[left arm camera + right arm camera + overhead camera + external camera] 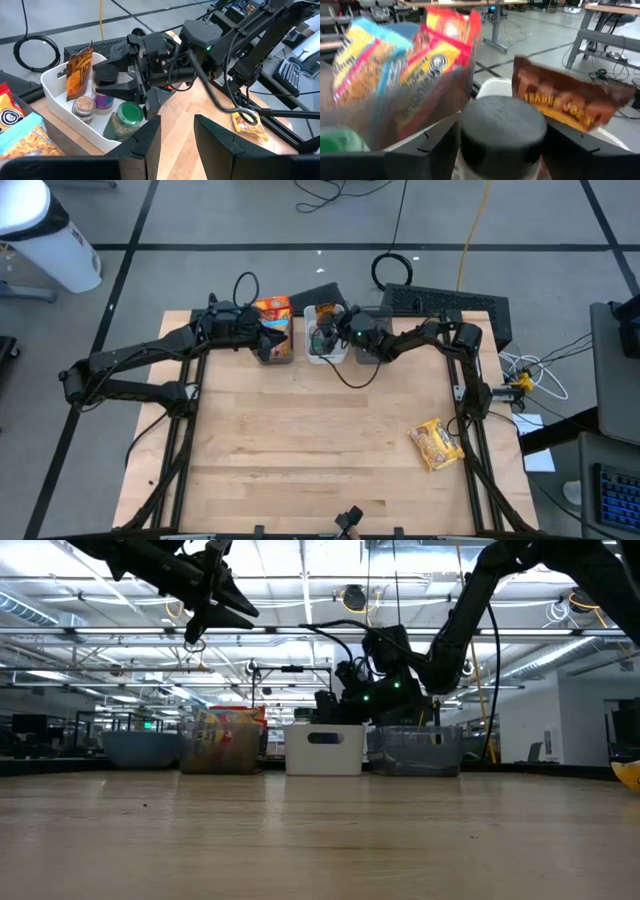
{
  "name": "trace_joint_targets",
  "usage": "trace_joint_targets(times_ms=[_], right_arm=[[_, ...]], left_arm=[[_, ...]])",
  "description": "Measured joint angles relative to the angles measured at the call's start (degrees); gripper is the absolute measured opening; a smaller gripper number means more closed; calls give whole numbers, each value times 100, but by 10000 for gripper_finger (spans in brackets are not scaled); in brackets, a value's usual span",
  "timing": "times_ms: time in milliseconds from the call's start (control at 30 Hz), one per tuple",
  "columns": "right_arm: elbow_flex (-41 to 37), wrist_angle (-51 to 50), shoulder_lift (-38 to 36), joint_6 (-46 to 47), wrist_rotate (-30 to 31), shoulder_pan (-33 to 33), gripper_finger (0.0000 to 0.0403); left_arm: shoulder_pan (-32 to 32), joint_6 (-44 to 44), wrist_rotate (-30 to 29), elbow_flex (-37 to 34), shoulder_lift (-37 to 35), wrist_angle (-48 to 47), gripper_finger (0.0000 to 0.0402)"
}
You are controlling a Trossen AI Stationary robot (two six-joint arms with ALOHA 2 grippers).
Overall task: Pick & Place Food Item
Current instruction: Put the black seasoning bottle into the white bin, then put the yellow noodle pack into the left black bin
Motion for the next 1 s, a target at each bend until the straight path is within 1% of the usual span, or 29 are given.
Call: trace_joint_targets(times_ms=[100, 233, 467, 633, 800, 900, 1000], right_arm=[[-12, -36, 13, 18, 1, 0, 252], [-12, 6, 7, 85, 1, 0, 262], [-12, 147, -54, 87, 1, 0, 265], [-3, 179, -353, -100, -1, 0, 265], [-7, -397, -779, -408, -4, 0, 265], [-8, -901, -1093, -411, -4, 4, 265], [-10, -1178, -1419, -411, -3, 58, 265]], left_arm=[[0, 27, 0, 0, 0, -2, 122], [1, 42, 0, 0, 1, -1, 122], [0, 42, 2, 0, 0, -2, 122], [0, 37, 4, 2, 0, -2, 122], [0, 38, 7, 2, 0, 4, 122], [0, 79, 9, 2, 0, 7, 122], [0, 166, 16, 2, 0, 13, 122]])
